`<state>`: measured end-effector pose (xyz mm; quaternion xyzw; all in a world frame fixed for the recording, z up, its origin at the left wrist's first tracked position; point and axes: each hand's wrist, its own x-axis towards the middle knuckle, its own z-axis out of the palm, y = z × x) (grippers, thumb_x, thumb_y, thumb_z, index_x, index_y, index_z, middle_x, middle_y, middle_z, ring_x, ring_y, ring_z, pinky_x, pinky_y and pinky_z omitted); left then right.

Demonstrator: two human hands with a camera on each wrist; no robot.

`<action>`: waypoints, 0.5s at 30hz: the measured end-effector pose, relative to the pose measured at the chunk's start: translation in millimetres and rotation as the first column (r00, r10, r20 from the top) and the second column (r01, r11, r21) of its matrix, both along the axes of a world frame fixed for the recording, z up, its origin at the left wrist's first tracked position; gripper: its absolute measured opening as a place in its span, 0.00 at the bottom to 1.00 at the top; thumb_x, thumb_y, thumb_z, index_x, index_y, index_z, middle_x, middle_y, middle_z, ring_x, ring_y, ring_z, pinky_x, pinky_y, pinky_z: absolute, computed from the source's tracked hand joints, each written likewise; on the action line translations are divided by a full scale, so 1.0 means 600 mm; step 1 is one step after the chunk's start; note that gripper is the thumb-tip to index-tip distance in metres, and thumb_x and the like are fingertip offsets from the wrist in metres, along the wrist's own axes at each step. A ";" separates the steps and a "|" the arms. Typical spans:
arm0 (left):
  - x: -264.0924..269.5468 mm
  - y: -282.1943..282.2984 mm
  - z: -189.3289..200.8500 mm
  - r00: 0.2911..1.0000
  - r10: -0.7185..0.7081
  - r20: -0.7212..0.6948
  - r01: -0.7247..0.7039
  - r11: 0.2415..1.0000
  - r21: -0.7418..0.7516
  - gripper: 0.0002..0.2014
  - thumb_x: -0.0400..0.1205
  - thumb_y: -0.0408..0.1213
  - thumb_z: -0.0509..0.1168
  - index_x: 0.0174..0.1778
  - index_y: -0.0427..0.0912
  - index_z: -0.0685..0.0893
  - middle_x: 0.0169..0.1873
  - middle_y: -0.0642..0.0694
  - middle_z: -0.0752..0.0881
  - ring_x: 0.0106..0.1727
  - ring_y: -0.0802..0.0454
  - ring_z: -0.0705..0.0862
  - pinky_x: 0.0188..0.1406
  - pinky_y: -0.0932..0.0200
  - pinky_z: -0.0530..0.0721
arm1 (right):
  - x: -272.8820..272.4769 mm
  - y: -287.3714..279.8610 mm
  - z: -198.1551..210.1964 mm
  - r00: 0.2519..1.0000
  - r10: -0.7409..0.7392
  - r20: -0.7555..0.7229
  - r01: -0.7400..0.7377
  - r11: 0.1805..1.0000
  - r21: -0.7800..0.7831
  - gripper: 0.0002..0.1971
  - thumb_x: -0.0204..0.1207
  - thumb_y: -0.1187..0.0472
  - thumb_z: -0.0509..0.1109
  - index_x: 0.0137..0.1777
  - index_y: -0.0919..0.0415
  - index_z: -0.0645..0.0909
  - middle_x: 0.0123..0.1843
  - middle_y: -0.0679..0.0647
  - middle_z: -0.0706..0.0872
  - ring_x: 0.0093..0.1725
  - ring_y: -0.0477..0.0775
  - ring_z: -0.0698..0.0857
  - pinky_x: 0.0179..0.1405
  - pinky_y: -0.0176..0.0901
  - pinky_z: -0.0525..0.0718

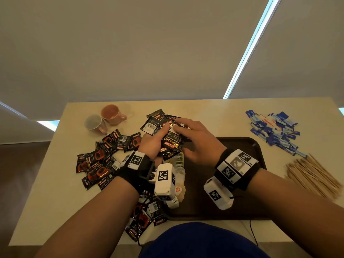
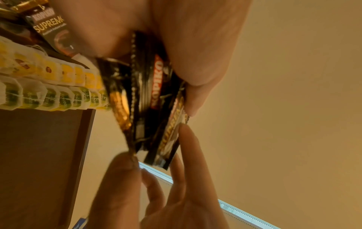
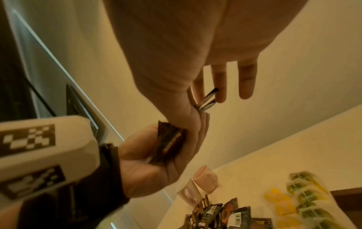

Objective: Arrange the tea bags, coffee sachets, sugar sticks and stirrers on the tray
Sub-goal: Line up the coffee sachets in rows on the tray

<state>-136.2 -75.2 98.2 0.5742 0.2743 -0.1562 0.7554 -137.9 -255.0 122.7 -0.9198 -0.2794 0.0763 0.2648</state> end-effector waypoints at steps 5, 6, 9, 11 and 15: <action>-0.003 0.007 0.005 1.000 -0.005 -0.021 0.005 1.000 -0.008 0.23 0.79 0.49 0.75 0.64 0.38 0.84 0.48 0.37 0.93 0.48 0.39 0.93 0.53 0.41 0.89 | 0.003 -0.010 0.002 0.977 0.024 0.210 -0.019 0.999 -0.027 0.21 0.75 0.63 0.74 0.69 0.55 0.83 0.71 0.60 0.81 0.70 0.67 0.77 0.64 0.67 0.80; -0.002 0.010 0.005 1.000 -0.010 -0.019 0.010 1.000 -0.001 0.21 0.79 0.49 0.74 0.62 0.38 0.85 0.46 0.38 0.93 0.46 0.40 0.93 0.50 0.44 0.90 | 0.004 -0.014 0.003 0.972 0.032 0.231 -0.031 0.999 -0.007 0.17 0.76 0.63 0.72 0.66 0.56 0.85 0.68 0.61 0.82 0.68 0.67 0.78 0.62 0.65 0.79; -0.005 0.016 0.009 0.999 -0.032 -0.003 0.032 0.999 0.027 0.19 0.81 0.49 0.73 0.60 0.38 0.86 0.40 0.42 0.94 0.40 0.46 0.93 0.36 0.54 0.90 | 0.006 -0.019 0.012 0.988 -0.106 0.116 0.087 0.984 0.156 0.11 0.81 0.62 0.69 0.60 0.60 0.88 0.58 0.55 0.82 0.57 0.55 0.78 0.55 0.48 0.77; -0.007 0.014 0.009 1.000 -0.032 -0.001 0.032 0.999 -0.017 0.20 0.81 0.46 0.73 0.63 0.38 0.85 0.45 0.40 0.94 0.44 0.43 0.94 0.43 0.48 0.91 | 0.012 -0.019 0.021 0.965 -0.256 -0.060 0.262 0.935 0.237 0.10 0.83 0.62 0.69 0.59 0.60 0.88 0.52 0.50 0.82 0.50 0.49 0.79 0.50 0.43 0.78; -0.012 0.008 0.005 0.999 -0.007 0.044 0.008 1.000 -0.029 0.20 0.80 0.43 0.75 0.67 0.44 0.82 0.53 0.38 0.92 0.53 0.36 0.92 0.57 0.30 0.87 | 0.016 -0.013 0.031 0.840 -0.294 -0.457 0.500 0.747 0.438 0.09 0.80 0.64 0.73 0.59 0.59 0.84 0.49 0.55 0.91 0.47 0.53 0.90 0.43 0.40 0.88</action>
